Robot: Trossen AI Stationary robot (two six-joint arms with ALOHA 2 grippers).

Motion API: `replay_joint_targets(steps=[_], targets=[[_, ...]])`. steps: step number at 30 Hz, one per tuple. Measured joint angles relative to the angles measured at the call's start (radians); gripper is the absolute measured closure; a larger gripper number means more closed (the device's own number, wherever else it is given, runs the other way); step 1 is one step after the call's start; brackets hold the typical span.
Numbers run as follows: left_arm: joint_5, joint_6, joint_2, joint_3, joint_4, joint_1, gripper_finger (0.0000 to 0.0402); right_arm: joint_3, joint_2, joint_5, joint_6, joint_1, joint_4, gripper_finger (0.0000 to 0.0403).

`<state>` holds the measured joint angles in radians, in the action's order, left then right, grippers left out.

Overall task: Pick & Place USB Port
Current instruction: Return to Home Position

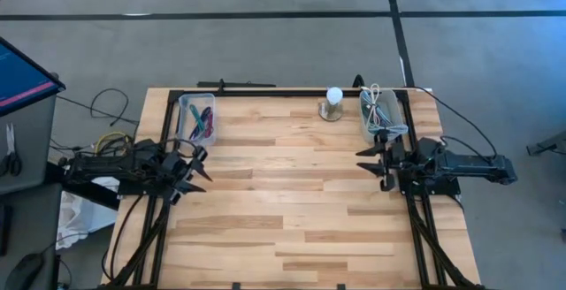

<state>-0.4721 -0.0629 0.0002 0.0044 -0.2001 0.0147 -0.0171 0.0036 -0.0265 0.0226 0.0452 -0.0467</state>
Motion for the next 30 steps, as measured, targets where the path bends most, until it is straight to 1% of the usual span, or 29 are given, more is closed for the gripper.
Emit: replay_joint_targets(steps=[3,10,20,30], targets=[[-0.025,0.001,0.000,0.000,-0.003,0.000,0.0242,0.008,0.000,0.000,-0.004,0.001,-0.010,0.0259],[-0.026,-0.001,0.000,0.000,-0.003,0.000,0.0242,0.009,0.000,0.001,0.001,0.001,0.033,0.0264],[-0.034,0.005,0.000,0.001,0.042,0.000,0.0242,0.009,0.002,0.002,-0.023,0.000,0.035,0.0262],[-0.034,0.043,0.000,0.001,0.061,0.000,0.0242,0.009,0.002,0.005,-0.023,0.000,0.035,0.0264]])
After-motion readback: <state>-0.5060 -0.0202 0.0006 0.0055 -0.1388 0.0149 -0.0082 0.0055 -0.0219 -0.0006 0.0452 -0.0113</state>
